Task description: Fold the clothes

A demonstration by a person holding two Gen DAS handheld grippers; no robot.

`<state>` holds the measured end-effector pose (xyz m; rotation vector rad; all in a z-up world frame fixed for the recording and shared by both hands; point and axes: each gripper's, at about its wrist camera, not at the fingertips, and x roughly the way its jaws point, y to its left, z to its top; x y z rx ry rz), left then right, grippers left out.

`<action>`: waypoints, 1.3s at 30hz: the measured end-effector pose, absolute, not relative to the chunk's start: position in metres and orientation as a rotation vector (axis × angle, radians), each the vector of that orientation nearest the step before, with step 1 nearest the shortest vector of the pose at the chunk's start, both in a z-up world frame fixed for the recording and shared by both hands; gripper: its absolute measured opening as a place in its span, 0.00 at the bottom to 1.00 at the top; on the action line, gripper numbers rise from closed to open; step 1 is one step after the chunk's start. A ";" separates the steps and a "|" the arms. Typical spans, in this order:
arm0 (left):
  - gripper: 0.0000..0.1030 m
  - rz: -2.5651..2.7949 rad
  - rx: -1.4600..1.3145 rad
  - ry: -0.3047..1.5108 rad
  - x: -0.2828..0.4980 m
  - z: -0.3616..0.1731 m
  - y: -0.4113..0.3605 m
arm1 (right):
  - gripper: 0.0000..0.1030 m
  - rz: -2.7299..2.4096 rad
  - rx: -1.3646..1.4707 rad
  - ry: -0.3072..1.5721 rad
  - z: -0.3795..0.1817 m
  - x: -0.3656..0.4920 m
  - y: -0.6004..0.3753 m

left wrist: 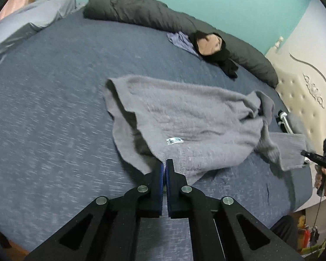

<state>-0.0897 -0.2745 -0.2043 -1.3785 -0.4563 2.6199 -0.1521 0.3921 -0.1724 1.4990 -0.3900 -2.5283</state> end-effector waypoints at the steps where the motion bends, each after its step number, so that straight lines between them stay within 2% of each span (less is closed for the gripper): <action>1: 0.02 2.634 -1.377 -0.458 -0.086 -0.201 -0.282 | 0.07 -2.539 1.491 -0.383 -0.166 -0.149 0.396; 17: 0.02 2.775 -1.346 -0.579 -0.055 -0.185 -0.364 | 0.07 -2.597 1.457 -0.395 -0.120 -0.113 0.435; 25: 0.02 2.767 -1.366 -0.611 -0.056 -0.195 -0.365 | 0.08 -2.598 1.687 -0.370 -0.165 -0.127 0.439; 28: 0.02 2.772 -1.371 -0.591 -0.059 -0.195 -0.361 | 0.15 -2.655 1.690 -0.356 -0.174 -0.130 0.438; 29: 0.02 2.773 -1.372 -0.582 -0.061 -0.195 -0.360 | 0.20 -2.679 1.673 -0.339 -0.173 -0.130 0.436; 31: 0.02 2.775 -1.372 -0.569 -0.063 -0.194 -0.359 | 0.36 -2.726 1.639 -0.305 -0.173 -0.130 0.431; 32: 0.02 2.777 -1.372 -0.562 -0.065 -0.194 -0.358 | 0.49 -2.749 1.622 -0.288 -0.173 -0.130 0.428; 33: 0.02 2.778 -1.371 -0.556 -0.066 -0.193 -0.357 | 0.54 -2.772 1.604 -0.271 -0.172 -0.130 0.425; 39: 0.02 2.780 -1.370 -0.544 -0.076 -0.191 -0.350 | 0.58 -2.479 1.566 -0.121 -0.199 -0.140 0.346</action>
